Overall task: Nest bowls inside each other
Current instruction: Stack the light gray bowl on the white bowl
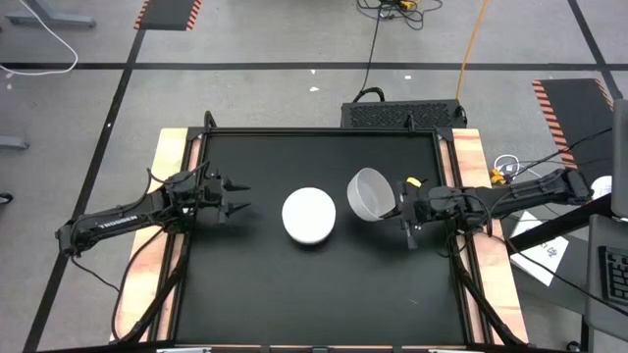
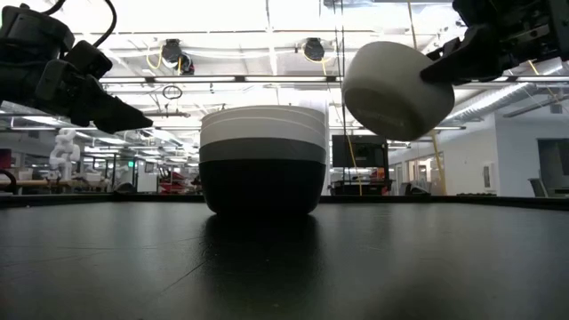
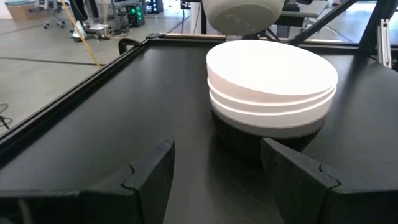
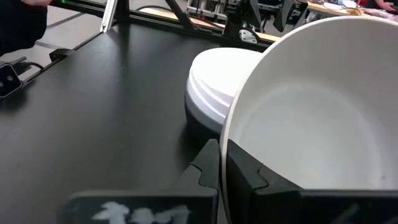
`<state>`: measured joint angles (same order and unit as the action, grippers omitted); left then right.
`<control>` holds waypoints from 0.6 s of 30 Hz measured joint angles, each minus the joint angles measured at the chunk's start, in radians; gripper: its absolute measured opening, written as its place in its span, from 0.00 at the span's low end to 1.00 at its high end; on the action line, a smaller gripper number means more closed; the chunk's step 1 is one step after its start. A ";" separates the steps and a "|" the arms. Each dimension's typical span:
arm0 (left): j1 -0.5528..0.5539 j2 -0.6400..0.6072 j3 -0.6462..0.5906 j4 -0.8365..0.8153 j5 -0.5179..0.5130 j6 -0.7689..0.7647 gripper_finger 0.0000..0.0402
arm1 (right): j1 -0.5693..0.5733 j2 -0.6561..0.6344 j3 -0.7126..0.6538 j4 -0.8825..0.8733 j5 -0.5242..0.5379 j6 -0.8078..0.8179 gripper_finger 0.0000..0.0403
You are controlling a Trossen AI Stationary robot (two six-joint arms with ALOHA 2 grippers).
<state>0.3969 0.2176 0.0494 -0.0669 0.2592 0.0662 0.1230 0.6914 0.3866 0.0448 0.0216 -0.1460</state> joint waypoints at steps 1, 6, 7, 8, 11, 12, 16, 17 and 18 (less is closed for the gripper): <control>0.000 0.000 0.000 0.000 0.000 0.000 0.59 | 0.000 0.000 0.000 0.003 0.000 0.002 0.00; 0.000 0.000 0.000 0.000 0.000 -0.001 0.59 | 0.000 0.000 0.000 0.011 0.000 0.002 0.00; 0.000 0.000 0.000 0.000 0.000 -0.001 0.59 | 0.000 0.000 0.000 0.013 0.000 0.002 0.00; 0.000 0.000 0.000 0.000 0.000 -0.001 0.59 | 0.000 0.000 0.000 0.016 0.000 0.002 0.00; 0.000 0.000 0.000 0.000 0.000 -0.001 0.59 | 0.000 0.000 0.000 0.046 -0.001 0.000 0.00; 0.000 0.000 0.000 0.000 0.000 0.000 0.59 | 0.000 0.000 0.000 0.064 -0.010 -0.007 0.00; 0.000 0.000 0.000 0.000 0.000 -0.005 0.59 | 0.001 0.001 0.000 0.151 -0.084 -0.052 0.00; 0.000 0.000 0.000 0.000 0.000 -0.008 0.59 | 0.000 0.001 0.000 0.176 -0.086 -0.054 0.00; 0.000 0.000 0.000 0.000 0.000 -0.014 0.59 | 0.000 0.004 0.000 0.198 -0.089 -0.055 0.00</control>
<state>0.3965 0.2177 0.0494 -0.0673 0.2592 0.0527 0.1232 0.6951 0.3866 0.2429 -0.0672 -0.2011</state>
